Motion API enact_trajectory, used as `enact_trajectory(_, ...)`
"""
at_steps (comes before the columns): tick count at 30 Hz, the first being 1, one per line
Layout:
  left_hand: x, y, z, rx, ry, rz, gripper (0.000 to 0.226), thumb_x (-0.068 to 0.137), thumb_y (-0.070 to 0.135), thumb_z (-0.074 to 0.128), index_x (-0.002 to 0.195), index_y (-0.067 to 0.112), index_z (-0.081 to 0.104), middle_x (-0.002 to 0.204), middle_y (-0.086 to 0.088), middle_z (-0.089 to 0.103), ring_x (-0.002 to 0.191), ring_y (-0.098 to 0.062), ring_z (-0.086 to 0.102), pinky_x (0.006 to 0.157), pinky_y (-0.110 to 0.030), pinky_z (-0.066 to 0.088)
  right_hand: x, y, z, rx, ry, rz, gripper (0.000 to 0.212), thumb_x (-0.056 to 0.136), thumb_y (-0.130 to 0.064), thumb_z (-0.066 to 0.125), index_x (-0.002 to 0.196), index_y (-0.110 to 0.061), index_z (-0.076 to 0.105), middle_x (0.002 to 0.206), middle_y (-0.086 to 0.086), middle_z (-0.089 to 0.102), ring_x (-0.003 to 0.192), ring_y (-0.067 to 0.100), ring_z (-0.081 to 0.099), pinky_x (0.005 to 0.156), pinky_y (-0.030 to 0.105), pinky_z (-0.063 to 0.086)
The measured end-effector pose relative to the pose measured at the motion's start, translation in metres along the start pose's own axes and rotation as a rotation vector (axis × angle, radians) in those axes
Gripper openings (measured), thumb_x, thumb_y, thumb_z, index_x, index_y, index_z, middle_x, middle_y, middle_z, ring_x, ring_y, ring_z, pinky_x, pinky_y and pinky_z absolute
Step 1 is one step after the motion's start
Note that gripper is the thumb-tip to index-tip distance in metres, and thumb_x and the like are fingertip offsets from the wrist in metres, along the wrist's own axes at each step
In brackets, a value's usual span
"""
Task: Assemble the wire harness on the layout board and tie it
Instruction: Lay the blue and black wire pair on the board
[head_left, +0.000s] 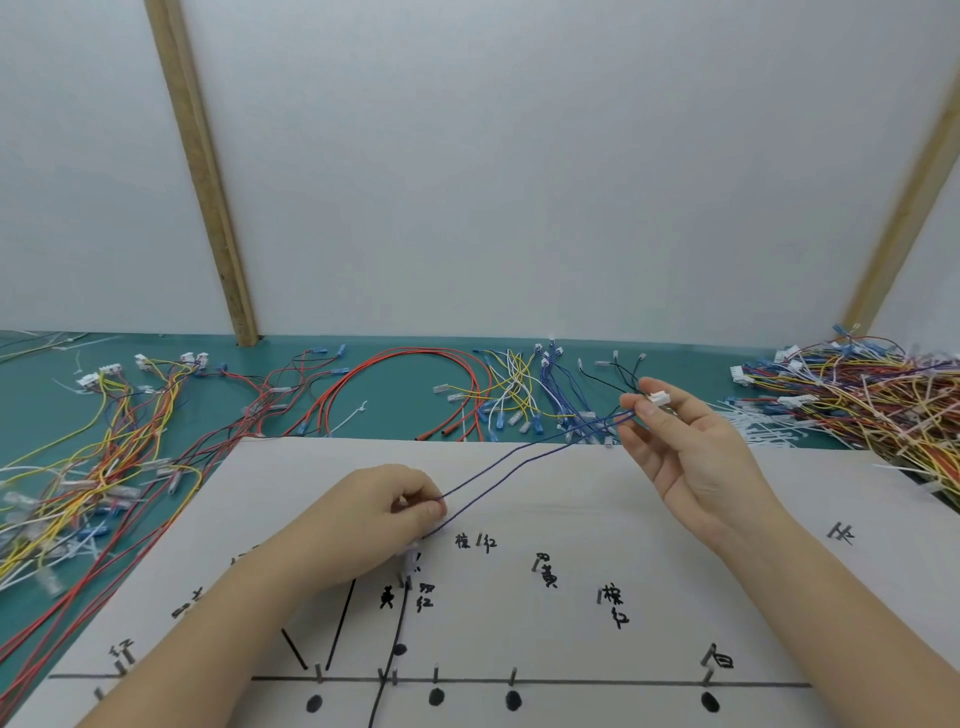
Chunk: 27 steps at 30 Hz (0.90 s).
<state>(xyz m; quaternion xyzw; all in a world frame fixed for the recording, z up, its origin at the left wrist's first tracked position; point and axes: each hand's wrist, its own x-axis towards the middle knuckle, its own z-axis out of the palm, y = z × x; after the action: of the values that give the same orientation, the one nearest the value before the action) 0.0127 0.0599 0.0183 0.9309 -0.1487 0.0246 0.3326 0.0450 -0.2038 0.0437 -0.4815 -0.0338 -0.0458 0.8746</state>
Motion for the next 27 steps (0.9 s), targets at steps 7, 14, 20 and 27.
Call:
enact_trajectory(7,0.001,0.001,-0.002,0.124,-0.004,0.027,0.024,0.086,0.024,0.061,0.066,0.034,0.052,0.073,0.013,0.055,0.065,0.003,0.047,0.061,-0.009,0.034,-0.001,0.0,0.001,-0.009,-0.006,0.006,0.02,0.09,0.006,0.047,0.093,-0.009,0.059,0.069,0.0,0.072,0.058,0.007,0.066,0.054,0.016,0.053)
enact_trajectory(14,0.0,0.01,-0.018,-0.645,0.208,-0.131,0.022,0.09,0.014,0.054,0.072,0.012,0.066,0.047,0.003,0.053,0.041,-0.006,0.044,0.045,-0.012,0.04,0.002,-0.004,-0.006,-0.051,0.034,-0.008,0.024,0.09,0.004,0.047,0.091,-0.017,0.058,0.075,-0.004,0.073,0.057,0.006,0.064,0.049,0.016,0.051)
enact_trajectory(20,-0.002,0.008,-0.02,-0.881,0.14,-0.292,0.022,0.092,0.019,0.048,0.078,0.007,0.06,0.047,0.003,0.046,0.035,-0.007,0.032,0.036,-0.014,0.031,0.005,-0.004,-0.006,-0.022,0.02,0.023,0.027,0.091,0.011,0.04,0.092,-0.011,0.055,0.07,-0.001,0.073,0.056,0.005,0.065,0.055,0.015,0.054)
enact_trajectory(27,-0.004,0.01,-0.021,-0.767,0.099,-0.302,0.02,0.094,0.014,0.048,0.08,0.008,0.061,0.048,0.004,0.05,0.036,-0.006,0.032,0.036,-0.013,0.029,0.005,-0.005,-0.004,-0.007,0.025,0.038,0.025,0.091,0.011,0.039,0.089,-0.01,0.053,0.067,0.0,0.072,0.056,0.005,0.065,0.056,0.014,0.054)
